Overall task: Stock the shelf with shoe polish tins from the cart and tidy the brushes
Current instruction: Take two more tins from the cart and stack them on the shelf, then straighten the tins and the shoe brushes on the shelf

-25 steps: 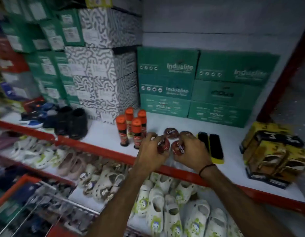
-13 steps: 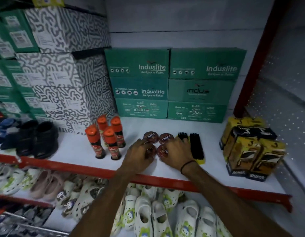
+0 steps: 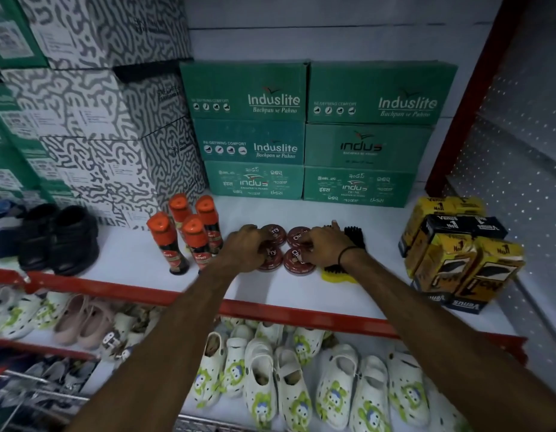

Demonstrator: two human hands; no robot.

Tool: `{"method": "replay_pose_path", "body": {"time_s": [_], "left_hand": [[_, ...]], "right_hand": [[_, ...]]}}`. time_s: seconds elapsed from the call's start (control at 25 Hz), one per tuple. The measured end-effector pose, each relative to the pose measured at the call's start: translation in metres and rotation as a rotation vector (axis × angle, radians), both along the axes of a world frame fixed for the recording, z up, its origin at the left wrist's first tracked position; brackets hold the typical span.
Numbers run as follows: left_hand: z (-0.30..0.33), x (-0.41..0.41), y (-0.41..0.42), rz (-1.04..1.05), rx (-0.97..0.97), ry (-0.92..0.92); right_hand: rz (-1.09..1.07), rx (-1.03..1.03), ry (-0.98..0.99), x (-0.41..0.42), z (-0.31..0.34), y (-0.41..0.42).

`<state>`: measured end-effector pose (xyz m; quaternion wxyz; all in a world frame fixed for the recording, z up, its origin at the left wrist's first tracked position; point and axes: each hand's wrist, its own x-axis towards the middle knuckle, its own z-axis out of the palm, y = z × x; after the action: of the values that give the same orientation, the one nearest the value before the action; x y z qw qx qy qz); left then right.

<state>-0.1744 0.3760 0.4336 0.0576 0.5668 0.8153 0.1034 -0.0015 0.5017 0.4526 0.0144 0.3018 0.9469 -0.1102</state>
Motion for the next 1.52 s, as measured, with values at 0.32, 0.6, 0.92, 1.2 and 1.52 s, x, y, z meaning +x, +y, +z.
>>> {"method": "replay_pose_path", "body": {"time_s": [0.32, 0.6, 0.92, 1.2, 1.52], "left_hand": [[0.0, -0.001, -0.007, -0.033, 0.019, -0.008], [0.001, -0.002, -0.012, -0.029, 0.009, -0.02], [-0.002, -0.001, -0.017, -0.037, 0.017, -0.037], [0.004, 0.003, -0.017, -0.034, -0.021, 0.001], [0.014, 0.054, 0.008, -0.165, 0.059, -0.015]], "right_hand": [[0.027, 0.019, 0.031, 0.002, -0.001, -0.003], [0.042, 0.014, 0.024, 0.003, 0.0, -0.009], [0.056, 0.0, 0.029, 0.006, 0.0, -0.015], [0.054, 0.011, 0.005, 0.005, 0.0, -0.015], [-0.098, -0.091, 0.106, 0.055, 0.02, 0.023]]}}
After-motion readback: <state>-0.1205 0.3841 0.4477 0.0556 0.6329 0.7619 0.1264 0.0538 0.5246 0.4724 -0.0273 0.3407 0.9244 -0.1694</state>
